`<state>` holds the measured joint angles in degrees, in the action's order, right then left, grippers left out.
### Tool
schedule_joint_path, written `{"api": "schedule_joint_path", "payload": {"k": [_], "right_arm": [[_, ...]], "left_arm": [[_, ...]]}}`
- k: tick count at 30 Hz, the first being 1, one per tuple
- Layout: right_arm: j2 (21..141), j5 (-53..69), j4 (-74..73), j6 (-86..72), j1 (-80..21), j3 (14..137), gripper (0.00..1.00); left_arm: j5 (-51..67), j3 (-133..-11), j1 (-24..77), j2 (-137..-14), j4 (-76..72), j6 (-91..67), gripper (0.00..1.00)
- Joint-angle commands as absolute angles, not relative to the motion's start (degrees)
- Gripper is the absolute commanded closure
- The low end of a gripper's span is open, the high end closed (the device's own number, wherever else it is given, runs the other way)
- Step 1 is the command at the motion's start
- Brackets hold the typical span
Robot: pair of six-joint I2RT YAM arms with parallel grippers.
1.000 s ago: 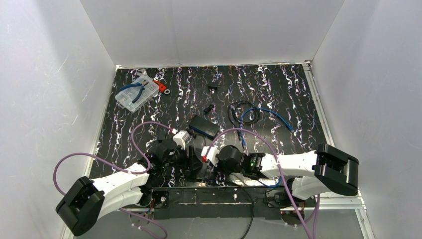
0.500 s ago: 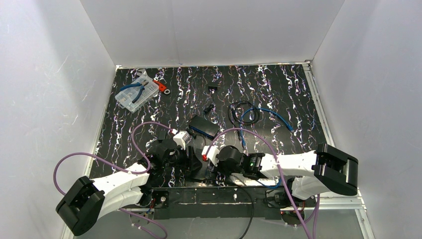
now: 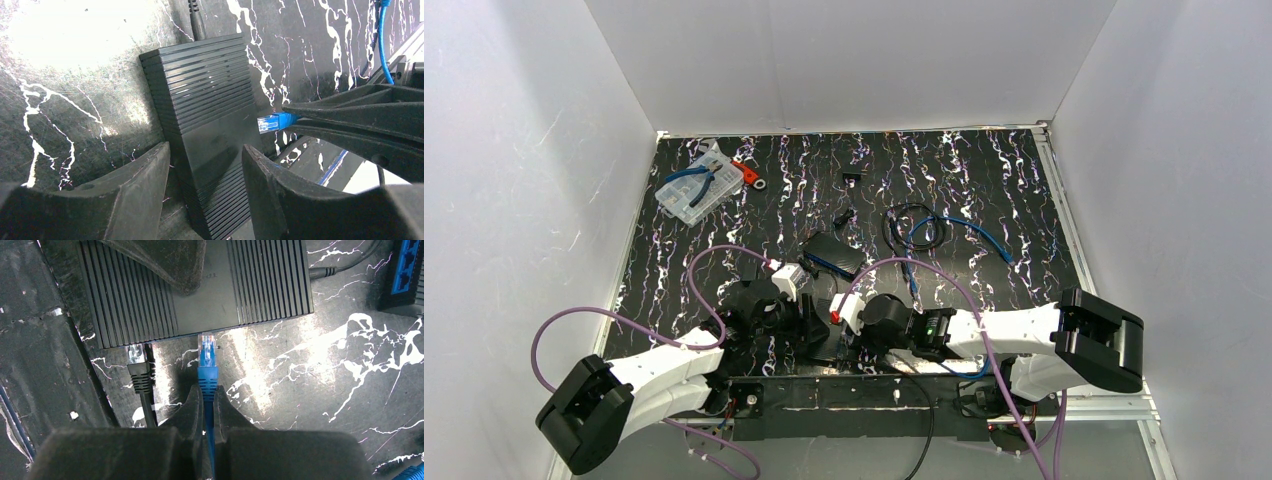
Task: Insert the plug into the switch port
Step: Insert the connector into the switch port.
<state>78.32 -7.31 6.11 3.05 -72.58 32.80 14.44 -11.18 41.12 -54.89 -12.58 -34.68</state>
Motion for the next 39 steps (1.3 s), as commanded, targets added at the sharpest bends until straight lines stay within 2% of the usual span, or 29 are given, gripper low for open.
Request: {"api": "schedule_joint_path", "payload": {"k": [1, 39], "right_arm": [[78.60, -6.61, 8.55, 1.77, -73.04, 32.85, 0.99], [77.75, -4.66, 15.78, 0.93, -73.52, 31.64, 0.99]], "left_arm": [[15.03, -11.16, 41.64, -54.37, -9.32, -34.43, 0.47], [16.40, -11.29, 41.64, -56.87, -10.72, -34.23, 0.51]]}}
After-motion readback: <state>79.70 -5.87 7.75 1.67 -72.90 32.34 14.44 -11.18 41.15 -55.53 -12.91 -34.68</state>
